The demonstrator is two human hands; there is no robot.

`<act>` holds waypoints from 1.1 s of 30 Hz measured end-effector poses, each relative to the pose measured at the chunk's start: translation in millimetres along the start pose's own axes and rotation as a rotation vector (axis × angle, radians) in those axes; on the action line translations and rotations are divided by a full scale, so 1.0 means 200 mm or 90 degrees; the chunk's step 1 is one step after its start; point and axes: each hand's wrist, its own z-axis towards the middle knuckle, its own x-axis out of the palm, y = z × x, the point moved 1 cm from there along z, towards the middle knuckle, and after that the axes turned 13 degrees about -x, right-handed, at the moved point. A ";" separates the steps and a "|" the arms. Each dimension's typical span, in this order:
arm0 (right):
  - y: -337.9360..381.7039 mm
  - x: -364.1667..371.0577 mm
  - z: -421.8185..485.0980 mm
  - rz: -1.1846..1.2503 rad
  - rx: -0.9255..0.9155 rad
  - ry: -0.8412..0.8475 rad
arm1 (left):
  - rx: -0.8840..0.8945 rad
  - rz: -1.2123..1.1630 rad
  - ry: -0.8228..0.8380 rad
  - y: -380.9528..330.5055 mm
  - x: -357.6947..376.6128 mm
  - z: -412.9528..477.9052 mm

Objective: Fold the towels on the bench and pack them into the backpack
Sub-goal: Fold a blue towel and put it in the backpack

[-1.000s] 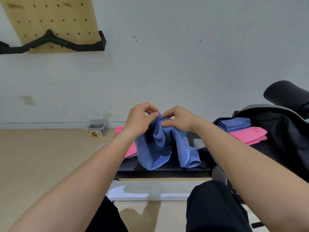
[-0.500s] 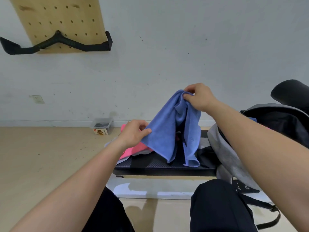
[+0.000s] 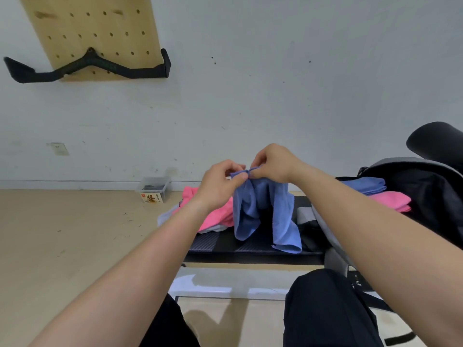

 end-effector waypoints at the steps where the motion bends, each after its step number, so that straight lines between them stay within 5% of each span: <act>1: 0.00 0.00 0.00 -0.002 0.012 -0.009 | -0.016 -0.015 0.019 0.01 0.03 0.00; 10: -0.18 -0.05 -0.18 0.036 0.026 0.058 | -0.080 -0.003 -0.106 0.05 0.01 0.05; 20: -0.12 0.03 -0.19 0.164 -0.022 -0.018 | -0.001 0.092 0.108 0.03 0.18 0.01; 33: -0.34 0.03 -0.32 0.135 0.098 0.006 | -0.052 0.164 -0.096 0.04 -0.08 0.05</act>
